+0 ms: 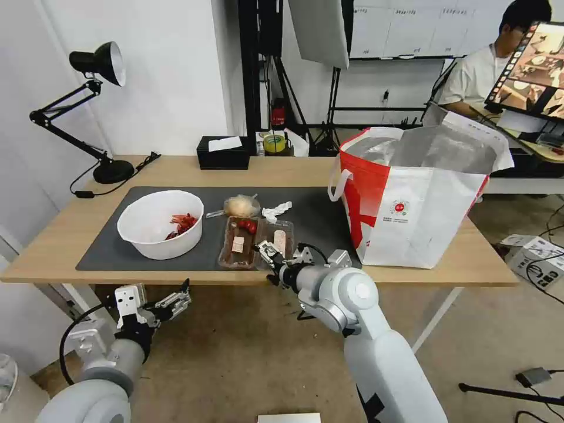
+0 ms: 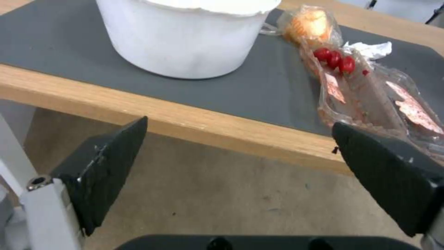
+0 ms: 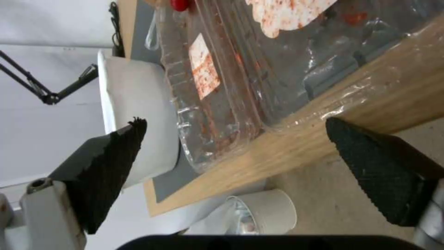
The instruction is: Pick up the trash from the table and place it into the takeout bag.
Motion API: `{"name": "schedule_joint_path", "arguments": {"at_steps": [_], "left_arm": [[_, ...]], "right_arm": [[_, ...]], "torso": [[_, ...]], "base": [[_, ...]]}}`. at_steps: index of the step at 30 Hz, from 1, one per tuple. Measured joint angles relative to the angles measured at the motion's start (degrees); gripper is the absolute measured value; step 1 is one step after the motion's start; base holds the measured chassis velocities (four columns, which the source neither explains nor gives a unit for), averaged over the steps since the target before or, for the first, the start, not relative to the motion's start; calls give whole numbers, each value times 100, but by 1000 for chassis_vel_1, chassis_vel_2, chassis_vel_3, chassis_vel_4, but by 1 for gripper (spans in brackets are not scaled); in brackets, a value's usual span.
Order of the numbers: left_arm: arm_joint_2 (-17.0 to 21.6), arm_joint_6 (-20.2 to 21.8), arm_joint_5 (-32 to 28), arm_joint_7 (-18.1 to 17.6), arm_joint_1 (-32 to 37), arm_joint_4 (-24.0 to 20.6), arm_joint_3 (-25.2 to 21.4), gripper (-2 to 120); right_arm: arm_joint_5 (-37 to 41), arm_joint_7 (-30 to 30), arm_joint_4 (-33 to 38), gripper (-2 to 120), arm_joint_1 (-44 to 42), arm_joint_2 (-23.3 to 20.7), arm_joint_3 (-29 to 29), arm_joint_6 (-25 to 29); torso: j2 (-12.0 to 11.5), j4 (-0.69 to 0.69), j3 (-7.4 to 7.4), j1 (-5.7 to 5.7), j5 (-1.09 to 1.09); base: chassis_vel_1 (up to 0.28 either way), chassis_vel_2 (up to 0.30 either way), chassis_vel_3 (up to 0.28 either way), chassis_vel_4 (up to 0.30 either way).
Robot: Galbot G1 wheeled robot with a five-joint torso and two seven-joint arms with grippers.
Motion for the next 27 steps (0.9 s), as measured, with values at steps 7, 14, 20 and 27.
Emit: {"name": "schedule_joint_path", "arguments": {"at_steps": [7,14,20,27], "left_arm": [[10,0,-1,0,7,-2,-6,100],[16,0,-1,0,20,-12,-8,100],[14,-1,-2,1,39,-27,-9,100],[14,-2,-1,0,55,-44,-14,100]], "right_arm": [[-29,-2,49,100,-12,2,-5,0],[-43,-7,64,100,-7,-7,23,-2],[-54,-17,63,100,-9,-8,55,-9],[-84,-44,44,100,-23,-11,79,-12]], "torso": [[-1,0,1,0,0],[-2,0,1,0,0],[-1,0,1,0,0],[-1,0,0,0,0]], "base": [[0,0,0,0],[0,0,0,0],[0,0,0,0],[0,0,0,0]]}}
